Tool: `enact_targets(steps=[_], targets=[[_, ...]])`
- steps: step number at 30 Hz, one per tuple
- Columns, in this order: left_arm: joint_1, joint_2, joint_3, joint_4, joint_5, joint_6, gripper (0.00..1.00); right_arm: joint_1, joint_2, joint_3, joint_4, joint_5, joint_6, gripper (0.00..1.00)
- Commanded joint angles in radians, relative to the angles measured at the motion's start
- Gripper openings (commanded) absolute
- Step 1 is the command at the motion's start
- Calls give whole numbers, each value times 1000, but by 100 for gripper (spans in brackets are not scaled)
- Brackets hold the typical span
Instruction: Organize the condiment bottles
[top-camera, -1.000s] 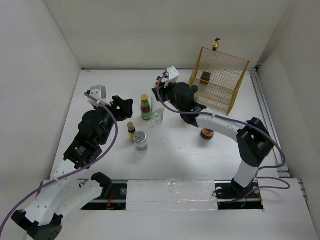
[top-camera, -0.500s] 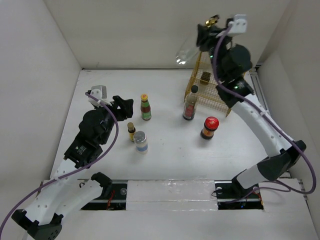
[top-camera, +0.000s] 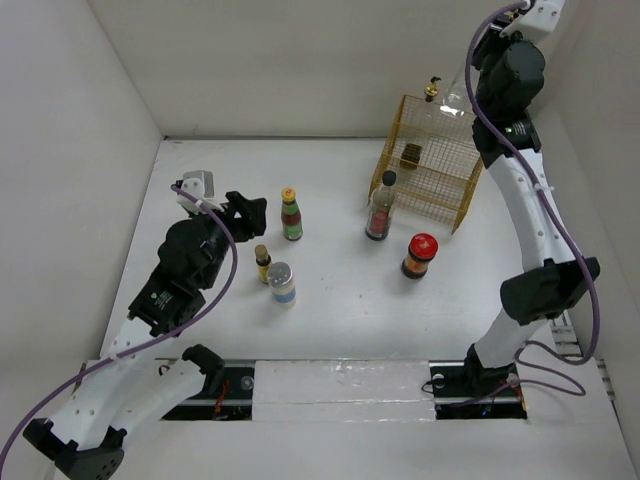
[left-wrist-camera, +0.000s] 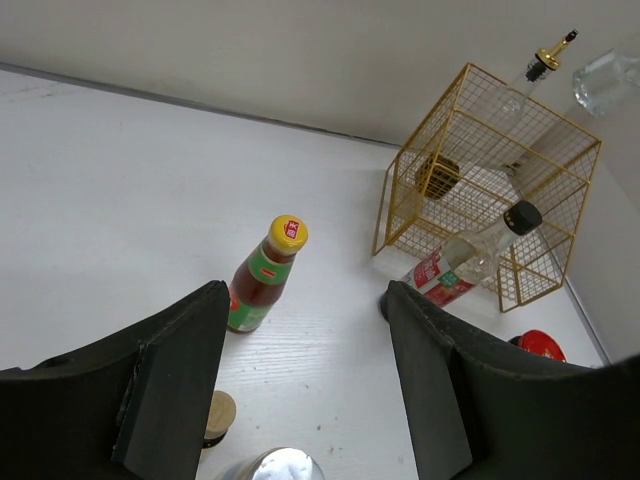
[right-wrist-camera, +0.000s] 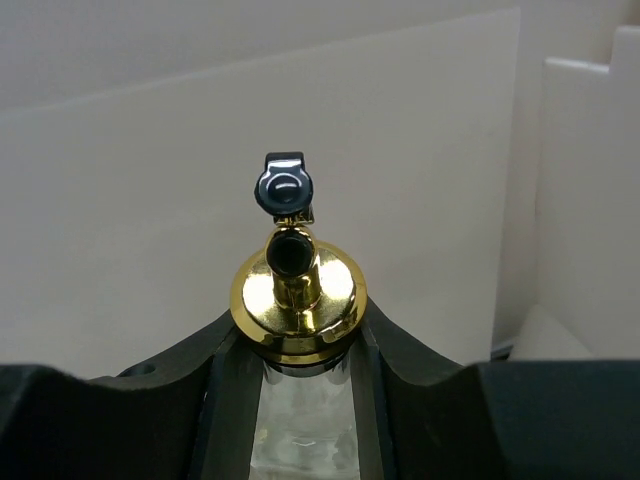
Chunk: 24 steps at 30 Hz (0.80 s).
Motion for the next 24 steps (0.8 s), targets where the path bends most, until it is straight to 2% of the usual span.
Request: enact_targets(steps=[1, 14, 24], targets=[[-4, 6, 5, 38, -5, 15, 60, -27, 15, 108, 75, -42, 12, 15], [-4, 24, 5, 38, -14, 15, 60, -79, 144, 166, 61, -69, 12, 15], [-4, 33, 5, 38, -23, 15, 60, -79, 204, 131, 61, -69, 12, 15]])
